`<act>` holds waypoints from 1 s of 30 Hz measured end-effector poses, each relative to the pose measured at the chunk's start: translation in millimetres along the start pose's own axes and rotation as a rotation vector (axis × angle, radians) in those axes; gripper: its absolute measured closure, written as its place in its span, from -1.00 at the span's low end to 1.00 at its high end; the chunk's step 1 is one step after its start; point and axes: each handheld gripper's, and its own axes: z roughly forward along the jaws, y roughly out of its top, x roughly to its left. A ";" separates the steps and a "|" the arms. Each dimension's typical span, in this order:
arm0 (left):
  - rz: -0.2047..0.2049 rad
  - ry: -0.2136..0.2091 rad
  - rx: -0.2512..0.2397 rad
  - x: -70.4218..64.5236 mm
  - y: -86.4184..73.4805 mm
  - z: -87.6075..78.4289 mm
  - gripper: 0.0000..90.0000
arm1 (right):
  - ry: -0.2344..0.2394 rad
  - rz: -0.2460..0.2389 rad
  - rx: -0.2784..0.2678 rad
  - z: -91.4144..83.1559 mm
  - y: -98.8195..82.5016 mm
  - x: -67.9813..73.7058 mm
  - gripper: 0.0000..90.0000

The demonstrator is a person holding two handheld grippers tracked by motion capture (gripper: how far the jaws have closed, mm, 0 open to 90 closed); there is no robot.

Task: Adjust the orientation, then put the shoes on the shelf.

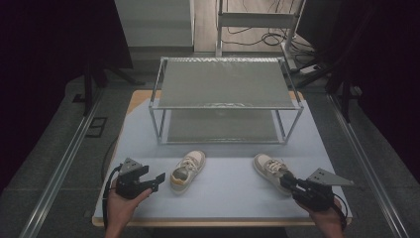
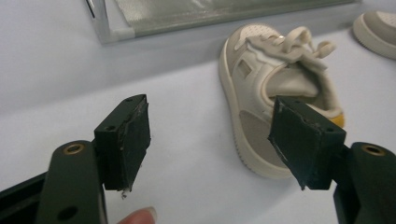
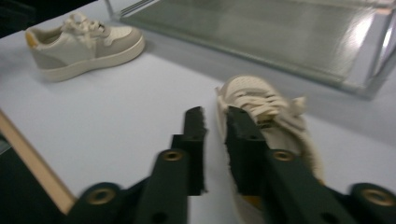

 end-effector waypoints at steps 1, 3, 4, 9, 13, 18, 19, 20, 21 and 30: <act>0.001 0.001 -0.004 -0.5 0.6 -1.6 -0.36 | -0.009 0.004 -0.006 -1.4 0.3 -1.5 0.37; -0.001 -0.004 -0.013 -1.2 1.9 -4.7 -0.36 | -0.027 0.016 -0.017 -4.5 0.0 -4.7 0.25; -0.001 -0.008 -0.019 -1.6 2.4 -5.9 -0.37 | -0.036 0.024 -0.023 -6.1 -0.4 -6.5 0.16; 0.005 -0.026 -0.029 -5.4 4.9 -10.3 -0.37 | -0.063 0.058 -0.027 -11.1 -3.6 -14.1 -0.12; 0.016 -0.043 -0.033 -10.9 6.9 -12.3 -0.38 | -0.072 0.091 -0.025 -14.1 -8.3 -20.4 -0.26; 0.028 -0.063 -0.028 -17.8 8.6 -13.8 -0.45 | -0.095 0.121 -0.005 -14.8 -13.4 -26.0 -0.42; 0.031 -0.064 -0.024 -18.8 8.7 -13.4 -0.46 | -0.097 0.128 -0.002 -14.0 -14.4 -26.9 -0.44; 0.032 -0.065 -0.019 -20.0 8.6 -12.3 -0.48 | -0.093 0.134 0.006 -13.2 -15.3 -27.7 -0.46; 0.035 -0.066 -0.014 -21.1 8.4 -10.8 -0.50 | -0.093 0.135 0.013 -12.1 -16.2 -28.4 -0.49; 0.052 -0.070 0.037 -27.8 5.2 6.4 -0.66 | -0.098 0.144 0.057 4.1 -21.5 -27.9 -0.62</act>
